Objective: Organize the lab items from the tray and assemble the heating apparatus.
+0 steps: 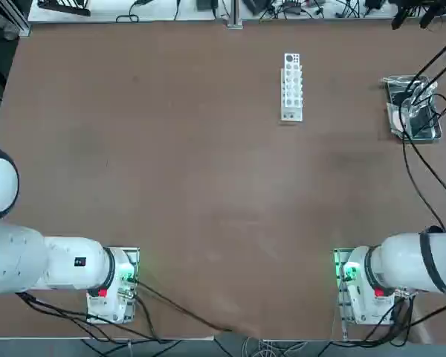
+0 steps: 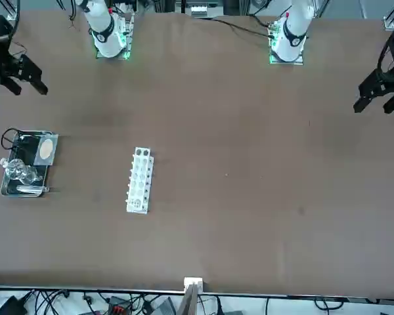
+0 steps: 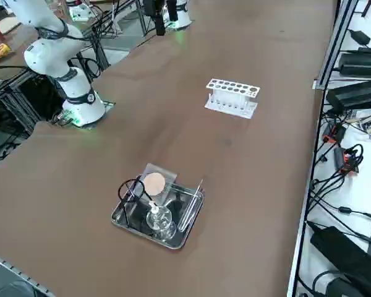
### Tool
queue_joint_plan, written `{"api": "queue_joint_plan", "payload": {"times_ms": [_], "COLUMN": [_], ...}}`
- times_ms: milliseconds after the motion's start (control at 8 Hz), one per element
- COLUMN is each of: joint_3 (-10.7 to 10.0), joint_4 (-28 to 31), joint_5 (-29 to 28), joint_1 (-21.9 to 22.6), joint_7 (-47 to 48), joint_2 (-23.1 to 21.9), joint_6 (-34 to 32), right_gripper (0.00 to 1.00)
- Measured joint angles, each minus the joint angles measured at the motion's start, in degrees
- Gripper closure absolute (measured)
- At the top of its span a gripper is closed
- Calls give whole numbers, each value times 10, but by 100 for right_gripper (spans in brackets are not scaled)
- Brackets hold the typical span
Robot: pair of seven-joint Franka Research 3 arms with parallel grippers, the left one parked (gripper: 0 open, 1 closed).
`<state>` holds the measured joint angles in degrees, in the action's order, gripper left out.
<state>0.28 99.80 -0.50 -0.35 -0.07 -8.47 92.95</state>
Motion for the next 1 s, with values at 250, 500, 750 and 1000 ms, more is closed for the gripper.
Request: {"api": "queue_joint_plan", "payload": {"times_ms": [250, 500, 750, 1000], "joint_3": [0, 0, 0, -6], "joint_4": [-1, -2, -2, -2], "joint_5": [0, 0, 0, 0], "joint_1": [0, 0, 0, -3], "joint_7": [0, 0, -2, -35], "joint_2": [2, 3, 16, 39], "joint_6": [-4, -5, -7, -3], "right_gripper": [0, 0, 0, 0]}}
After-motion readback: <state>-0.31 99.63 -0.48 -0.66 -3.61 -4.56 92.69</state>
